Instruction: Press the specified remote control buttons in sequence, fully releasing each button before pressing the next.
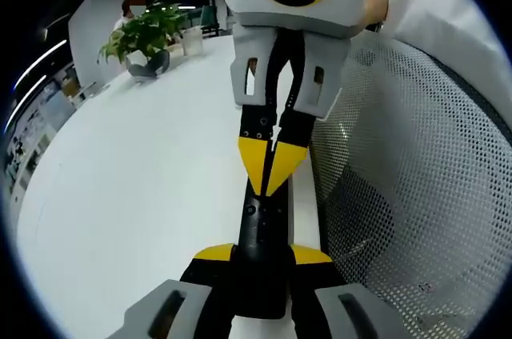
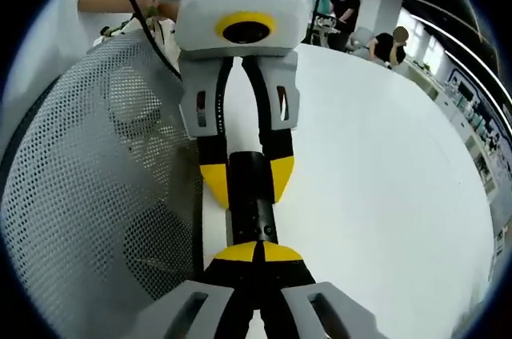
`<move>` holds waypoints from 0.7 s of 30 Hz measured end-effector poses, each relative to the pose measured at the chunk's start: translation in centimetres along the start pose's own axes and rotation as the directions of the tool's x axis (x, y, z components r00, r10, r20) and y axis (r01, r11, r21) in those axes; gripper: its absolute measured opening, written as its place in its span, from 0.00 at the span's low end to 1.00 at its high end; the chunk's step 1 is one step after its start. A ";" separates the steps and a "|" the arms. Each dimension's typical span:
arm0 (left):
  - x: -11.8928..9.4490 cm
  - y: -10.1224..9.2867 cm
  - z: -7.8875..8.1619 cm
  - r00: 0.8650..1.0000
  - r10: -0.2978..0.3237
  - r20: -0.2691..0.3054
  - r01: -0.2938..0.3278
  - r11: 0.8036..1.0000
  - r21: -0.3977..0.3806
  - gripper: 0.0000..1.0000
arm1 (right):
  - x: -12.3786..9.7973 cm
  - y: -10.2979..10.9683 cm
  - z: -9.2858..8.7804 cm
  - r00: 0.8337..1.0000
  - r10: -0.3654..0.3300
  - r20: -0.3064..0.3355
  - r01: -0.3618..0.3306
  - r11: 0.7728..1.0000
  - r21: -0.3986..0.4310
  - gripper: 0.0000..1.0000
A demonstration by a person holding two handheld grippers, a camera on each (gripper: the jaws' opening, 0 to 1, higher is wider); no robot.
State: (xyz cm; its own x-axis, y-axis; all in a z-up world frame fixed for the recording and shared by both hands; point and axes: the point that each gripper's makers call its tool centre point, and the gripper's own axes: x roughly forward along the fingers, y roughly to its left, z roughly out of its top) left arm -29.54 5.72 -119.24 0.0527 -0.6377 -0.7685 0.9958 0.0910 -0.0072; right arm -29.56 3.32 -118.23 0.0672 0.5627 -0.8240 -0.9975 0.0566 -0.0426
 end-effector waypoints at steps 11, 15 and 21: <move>0.0 0.0 -0.1 1.000 0.001 -0.010 -0.001 1.000 -0.003 0.23 | 0.4 0.1 0.0 0.993 0.047 -0.105 -0.047 0.999 0.005 0.00; 0.0 0.0 -0.1 1.000 -0.002 -0.016 0.002 1.000 -0.001 0.23 | 0.3 0.0 -0.2 0.993 0.063 -0.102 -0.057 0.997 0.056 0.00; 0.1 0.0 -0.1 1.000 -0.002 -0.018 0.002 1.000 0.000 0.23 | 0.0 0.1 -0.2 0.995 0.093 -0.045 -0.088 0.991 0.098 0.00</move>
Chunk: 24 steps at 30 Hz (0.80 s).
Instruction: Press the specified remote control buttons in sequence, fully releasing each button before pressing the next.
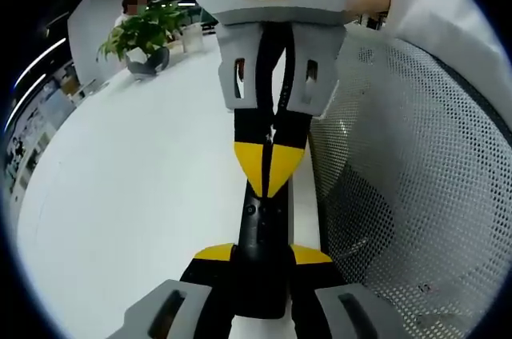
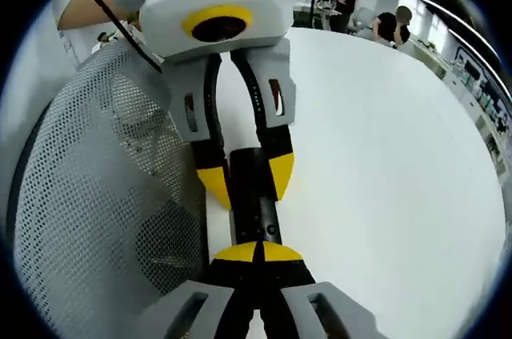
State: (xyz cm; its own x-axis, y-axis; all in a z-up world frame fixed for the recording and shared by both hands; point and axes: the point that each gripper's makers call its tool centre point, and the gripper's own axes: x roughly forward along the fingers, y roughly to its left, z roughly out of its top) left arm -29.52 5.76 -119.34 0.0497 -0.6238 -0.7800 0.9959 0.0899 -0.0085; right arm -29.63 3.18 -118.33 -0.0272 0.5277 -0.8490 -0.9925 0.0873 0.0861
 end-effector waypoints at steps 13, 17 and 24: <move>0.0 -0.1 0.2 1.000 0.004 -0.009 -0.004 1.000 -0.002 0.23 | -0.2 0.2 -0.9 0.998 -0.055 -0.041 0.052 0.997 -0.051 0.00; 0.0 -0.1 0.2 1.000 0.005 -0.015 -0.005 1.000 -0.001 0.23 | -0.2 0.1 -0.9 0.996 -0.073 -0.050 0.069 0.995 -0.073 0.00; 0.0 0.0 0.2 1.000 0.005 -0.023 -0.005 1.000 -0.002 0.23 | -0.6 0.1 -1.0 0.999 -0.037 0.022 0.038 0.998 -0.045 0.00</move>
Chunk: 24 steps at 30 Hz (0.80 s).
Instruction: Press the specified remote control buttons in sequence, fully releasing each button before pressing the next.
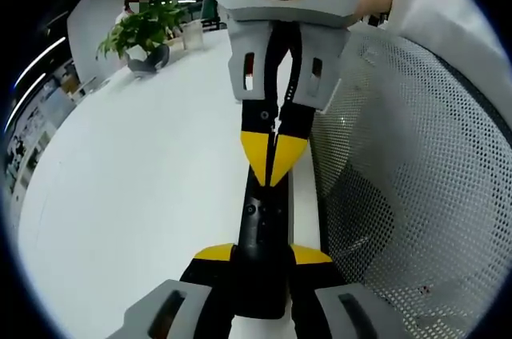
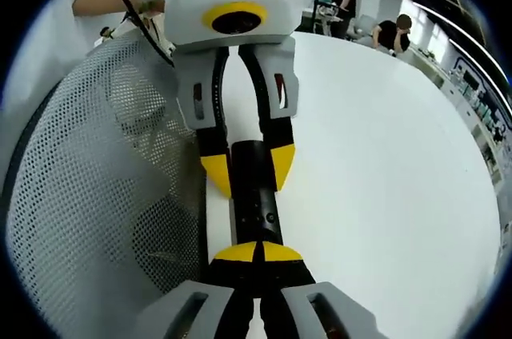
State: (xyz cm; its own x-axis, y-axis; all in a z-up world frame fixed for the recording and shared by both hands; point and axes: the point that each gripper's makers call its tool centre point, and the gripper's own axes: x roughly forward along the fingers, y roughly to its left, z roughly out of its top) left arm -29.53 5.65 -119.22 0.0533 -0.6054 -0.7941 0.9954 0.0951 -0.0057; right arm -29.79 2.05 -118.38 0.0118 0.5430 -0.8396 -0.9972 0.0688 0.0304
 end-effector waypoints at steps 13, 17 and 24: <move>0.0 0.0 -0.1 1.000 0.002 0.011 -0.002 1.000 -0.015 0.23 | -0.7 0.0 -1.0 1.000 -0.004 -0.005 0.004 0.999 0.042 0.00; 0.0 0.0 -0.1 1.000 0.002 0.012 -0.002 1.000 -0.012 0.23 | -0.4 0.0 -0.7 0.999 -0.030 -0.012 0.030 1.000 -0.003 0.00; 0.0 0.0 0.0 1.000 0.004 0.001 -0.004 1.000 -0.013 0.23 | -0.4 -0.3 -0.6 0.999 -0.050 0.021 0.049 0.999 0.023 0.00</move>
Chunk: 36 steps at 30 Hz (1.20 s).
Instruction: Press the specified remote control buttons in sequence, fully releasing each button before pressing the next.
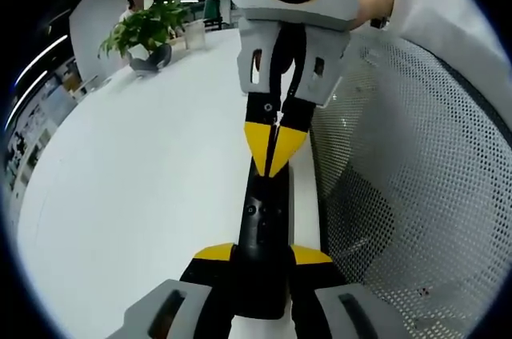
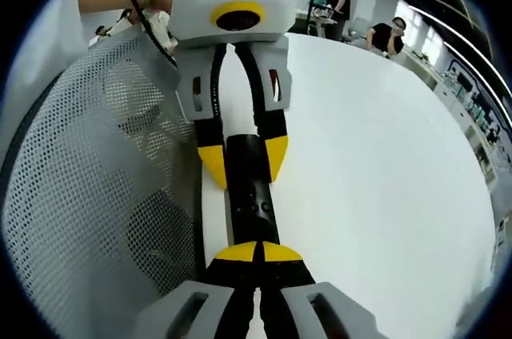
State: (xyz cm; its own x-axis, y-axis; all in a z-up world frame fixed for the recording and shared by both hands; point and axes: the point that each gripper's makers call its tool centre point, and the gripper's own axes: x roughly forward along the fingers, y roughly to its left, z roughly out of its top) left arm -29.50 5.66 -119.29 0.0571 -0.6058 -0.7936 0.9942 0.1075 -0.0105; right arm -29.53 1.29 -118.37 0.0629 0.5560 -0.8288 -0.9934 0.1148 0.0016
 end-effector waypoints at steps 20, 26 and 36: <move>0.1 -0.3 0.3 1.000 0.010 0.028 -0.010 1.000 -0.012 0.23 | 0.6 0.4 0.8 0.999 -0.030 -0.020 0.029 0.998 -0.049 0.00; 0.1 -0.3 0.3 1.000 0.009 0.030 -0.009 1.000 -0.010 0.23 | 0.5 0.2 0.8 1.000 -0.025 0.004 0.025 0.998 0.054 0.00; 0.1 -0.3 0.2 0.999 0.013 0.030 -0.013 1.000 -0.015 0.23 | 0.5 0.4 1.9 0.999 -0.003 0.054 0.000 0.998 0.066 0.00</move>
State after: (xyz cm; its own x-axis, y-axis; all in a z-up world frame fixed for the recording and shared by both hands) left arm -29.80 5.42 -119.20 0.0729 -0.6276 -0.7751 0.9919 0.1270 -0.0096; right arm -29.75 3.16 -117.68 0.0713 0.5996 -0.7971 -0.9848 0.1691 0.0391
